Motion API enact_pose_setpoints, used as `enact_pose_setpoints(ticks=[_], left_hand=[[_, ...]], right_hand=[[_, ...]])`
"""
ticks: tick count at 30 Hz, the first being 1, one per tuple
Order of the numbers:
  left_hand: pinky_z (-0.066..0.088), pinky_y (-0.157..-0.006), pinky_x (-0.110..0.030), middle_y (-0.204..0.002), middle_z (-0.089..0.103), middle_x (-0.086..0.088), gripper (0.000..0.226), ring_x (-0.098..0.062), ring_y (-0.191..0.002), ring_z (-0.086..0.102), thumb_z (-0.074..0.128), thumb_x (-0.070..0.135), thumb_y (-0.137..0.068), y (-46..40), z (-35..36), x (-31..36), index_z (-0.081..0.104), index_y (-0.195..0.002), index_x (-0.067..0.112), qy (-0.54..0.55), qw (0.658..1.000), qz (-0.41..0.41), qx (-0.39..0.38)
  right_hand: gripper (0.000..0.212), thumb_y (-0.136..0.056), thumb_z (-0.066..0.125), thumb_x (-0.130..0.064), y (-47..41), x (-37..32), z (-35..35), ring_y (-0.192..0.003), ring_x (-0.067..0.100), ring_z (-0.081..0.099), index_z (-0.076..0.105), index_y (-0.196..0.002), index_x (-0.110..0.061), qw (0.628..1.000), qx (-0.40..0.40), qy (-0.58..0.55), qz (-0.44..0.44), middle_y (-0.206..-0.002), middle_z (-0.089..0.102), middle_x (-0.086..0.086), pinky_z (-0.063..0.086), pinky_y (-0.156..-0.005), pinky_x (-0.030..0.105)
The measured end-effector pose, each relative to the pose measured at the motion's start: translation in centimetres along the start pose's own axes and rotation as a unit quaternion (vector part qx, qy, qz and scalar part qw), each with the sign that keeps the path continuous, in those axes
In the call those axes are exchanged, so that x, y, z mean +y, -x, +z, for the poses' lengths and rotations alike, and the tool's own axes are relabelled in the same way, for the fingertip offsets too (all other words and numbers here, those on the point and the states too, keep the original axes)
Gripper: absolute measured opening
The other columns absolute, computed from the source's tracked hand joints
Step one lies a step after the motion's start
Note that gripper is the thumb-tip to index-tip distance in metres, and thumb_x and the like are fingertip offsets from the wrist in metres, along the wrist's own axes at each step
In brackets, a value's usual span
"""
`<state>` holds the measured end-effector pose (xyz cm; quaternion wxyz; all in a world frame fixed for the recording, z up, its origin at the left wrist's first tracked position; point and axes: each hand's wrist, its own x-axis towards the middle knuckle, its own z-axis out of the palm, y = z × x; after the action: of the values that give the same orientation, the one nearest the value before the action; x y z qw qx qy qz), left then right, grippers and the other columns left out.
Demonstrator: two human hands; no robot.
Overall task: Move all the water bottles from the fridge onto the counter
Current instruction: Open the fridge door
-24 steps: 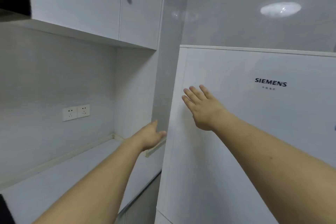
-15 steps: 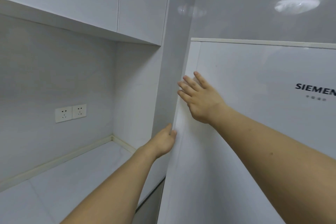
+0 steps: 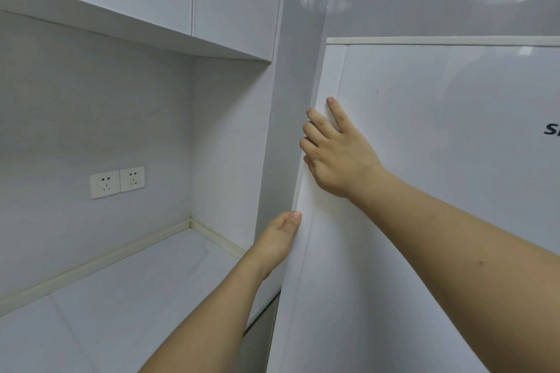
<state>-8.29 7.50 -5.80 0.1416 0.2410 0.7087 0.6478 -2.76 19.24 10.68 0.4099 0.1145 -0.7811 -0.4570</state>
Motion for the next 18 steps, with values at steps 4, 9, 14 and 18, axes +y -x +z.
enact_pose_setpoints(ticks=[4,9,14,18], left_hand=[[0.044,-0.106,-0.038,-0.110,0.072,0.009,0.042,-0.011,-0.108,0.065,0.040,0.054,-0.098,2.9,-1.5,-0.1,0.065,-0.119,0.027,0.021,1.000,0.004,-0.010],[0.046,-0.104,-0.039,-0.107,0.073,0.007,0.040,-0.013,-0.104,0.066,0.041,0.049,-0.100,8.0,-2.5,0.7,0.066,-0.116,0.023,0.024,1.000,0.012,0.014],[0.050,-0.098,-0.033,-0.105,0.073,0.008,0.035,-0.009,-0.100,0.068,0.040,0.044,-0.102,15.5,-3.1,1.7,0.066,-0.112,0.023,0.015,0.998,0.026,0.051],[0.051,-0.094,-0.032,-0.104,0.073,0.006,0.035,-0.011,-0.099,0.067,0.040,0.044,-0.102,22.1,-3.1,2.1,0.066,-0.110,0.022,-0.015,0.995,0.035,0.091]], right_hand=[[0.035,-0.093,0.046,-0.029,0.1,-0.8,-2.5,-0.129,0.037,0.043,0.066,-0.097,-0.001,1.000,0.015,-0.004,0.001,-0.107,0.060,0.015,0.018,-0.117,0.058],[0.034,-0.093,0.049,-0.031,0.3,-2.0,-6.9,-0.133,0.035,0.042,0.066,-0.099,-0.002,0.999,0.031,-0.031,0.000,-0.113,0.060,0.014,0.017,-0.118,0.057],[0.039,-0.095,0.046,-0.036,1.4,-3.4,-12.8,-0.137,0.033,0.037,0.065,-0.105,-0.003,0.998,0.043,-0.046,0.004,-0.121,0.057,0.013,0.011,-0.119,0.056],[0.038,-0.095,0.047,-0.037,3.1,-4.6,-18.5,-0.140,0.032,0.034,0.066,-0.102,-0.004,0.995,0.070,-0.077,0.009,-0.127,0.056,0.014,0.010,-0.118,0.055]])
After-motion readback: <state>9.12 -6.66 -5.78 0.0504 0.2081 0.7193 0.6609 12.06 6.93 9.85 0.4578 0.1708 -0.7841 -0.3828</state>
